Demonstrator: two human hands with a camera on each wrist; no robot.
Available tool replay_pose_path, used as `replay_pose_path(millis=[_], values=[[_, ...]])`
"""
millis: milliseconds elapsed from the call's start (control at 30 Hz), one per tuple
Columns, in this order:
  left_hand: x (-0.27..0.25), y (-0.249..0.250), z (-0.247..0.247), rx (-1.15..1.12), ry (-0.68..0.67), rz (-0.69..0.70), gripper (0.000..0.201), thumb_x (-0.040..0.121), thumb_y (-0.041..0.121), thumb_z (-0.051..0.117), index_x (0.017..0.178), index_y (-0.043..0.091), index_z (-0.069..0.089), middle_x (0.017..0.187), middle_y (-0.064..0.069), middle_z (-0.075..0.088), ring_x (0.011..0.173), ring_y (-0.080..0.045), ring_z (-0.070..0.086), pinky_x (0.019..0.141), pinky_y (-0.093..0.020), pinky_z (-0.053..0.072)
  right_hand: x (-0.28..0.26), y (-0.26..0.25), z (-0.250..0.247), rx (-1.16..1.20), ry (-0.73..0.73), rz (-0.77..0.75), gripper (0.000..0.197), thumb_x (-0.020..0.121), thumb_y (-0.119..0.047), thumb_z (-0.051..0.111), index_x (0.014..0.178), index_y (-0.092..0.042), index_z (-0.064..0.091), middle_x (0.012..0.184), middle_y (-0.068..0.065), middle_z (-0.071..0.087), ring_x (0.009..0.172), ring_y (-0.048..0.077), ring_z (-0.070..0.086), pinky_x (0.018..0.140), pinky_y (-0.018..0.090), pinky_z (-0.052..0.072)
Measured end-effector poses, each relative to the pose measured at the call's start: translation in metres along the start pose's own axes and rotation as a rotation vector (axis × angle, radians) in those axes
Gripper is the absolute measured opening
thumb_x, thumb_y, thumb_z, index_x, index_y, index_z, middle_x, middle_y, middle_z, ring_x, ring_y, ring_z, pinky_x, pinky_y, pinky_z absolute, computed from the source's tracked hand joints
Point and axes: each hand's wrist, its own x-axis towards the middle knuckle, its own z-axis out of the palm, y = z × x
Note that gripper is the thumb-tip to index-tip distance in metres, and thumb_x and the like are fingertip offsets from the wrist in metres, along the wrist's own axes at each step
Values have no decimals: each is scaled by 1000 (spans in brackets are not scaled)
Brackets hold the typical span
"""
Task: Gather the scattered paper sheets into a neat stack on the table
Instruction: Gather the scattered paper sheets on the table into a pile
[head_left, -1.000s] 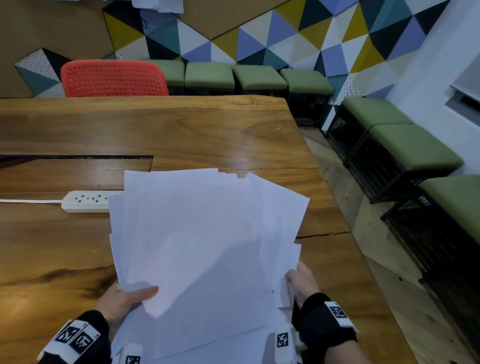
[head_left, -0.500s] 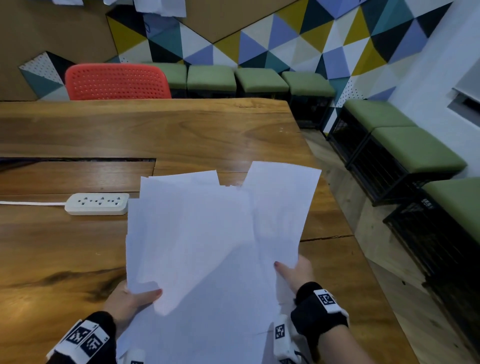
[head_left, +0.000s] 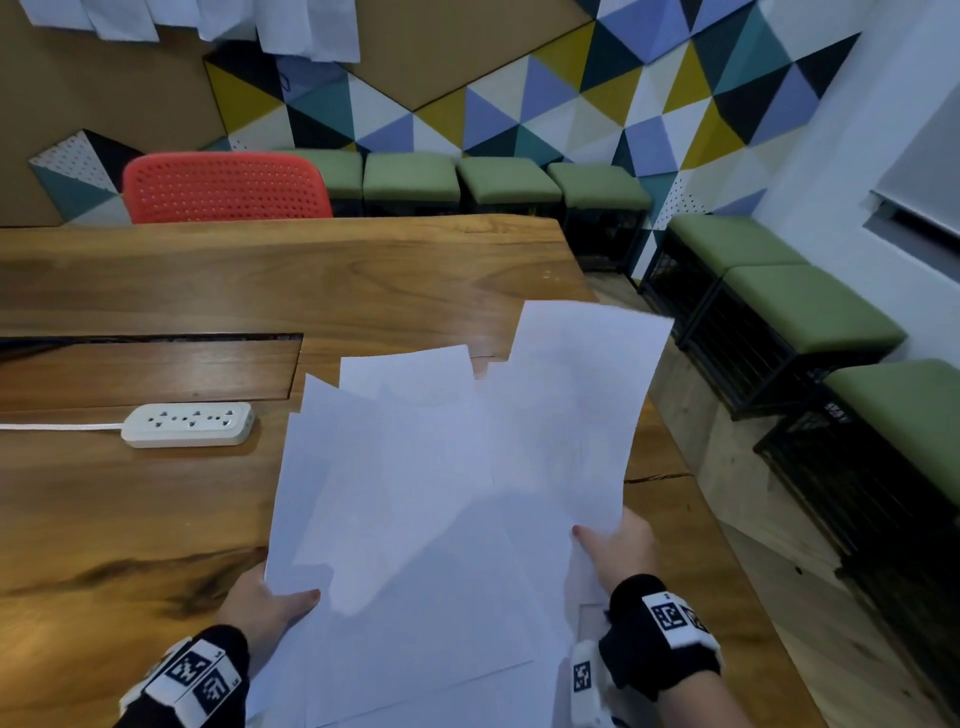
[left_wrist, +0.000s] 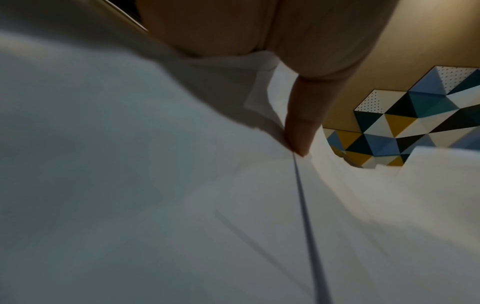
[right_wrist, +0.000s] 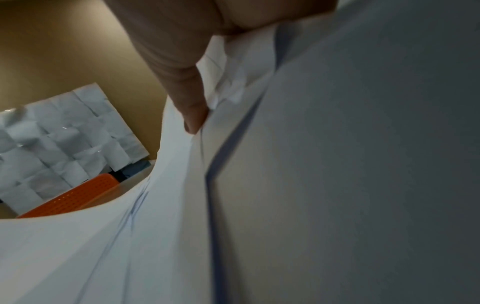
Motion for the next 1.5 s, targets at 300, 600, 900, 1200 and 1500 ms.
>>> replay_pose_path(millis=[300, 600, 900, 1200, 1500], values=[[11, -1, 0, 44, -35, -29, 32, 71, -20, 62, 96, 1, 62, 100, -25, 68, 94, -47, 63, 92, -61, 44, -8, -43, -44, -326, 47, -272, 26, 85, -19, 60, 109, -9, 63, 105, 13, 69, 88, 25, 58, 77, 23, 44], [1, 5, 2, 56, -40, -16, 35, 66, -22, 65, 96, -4, 61, 91, -20, 68, 90, -43, 62, 89, -53, 46, -15, -66, -67, -305, 259, -390, 19, 83, -15, 60, 100, -8, 66, 86, 21, 68, 78, 34, 58, 67, 29, 40], [-16, 23, 7, 320, 39, 89, 66, 43, 17, 73, 104, -4, 61, 94, -17, 63, 85, -29, 54, 80, -36, 43, -27, -118, -107, 15, 604, -630, 34, 74, -29, 54, 82, 2, 65, 70, 28, 64, 67, 40, 62, 61, 30, 37], [-18, 23, 2, 260, -4, 67, 71, 41, 8, 79, 108, -9, 61, 108, -27, 64, 89, -29, 54, 87, -40, 43, -19, -132, -75, 443, 221, -418, 13, 72, 0, 72, 76, -9, 65, 79, 9, 64, 75, 16, 56, 61, 28, 43], [-17, 18, -12, -131, -200, -69, 59, 67, -18, 65, 123, -7, 51, 104, -23, 65, 106, -41, 57, 102, -51, 37, -21, -34, -4, 490, -231, -35, 24, 74, 9, 68, 96, -3, 64, 80, 3, 71, 69, 14, 67, 55, 15, 53]])
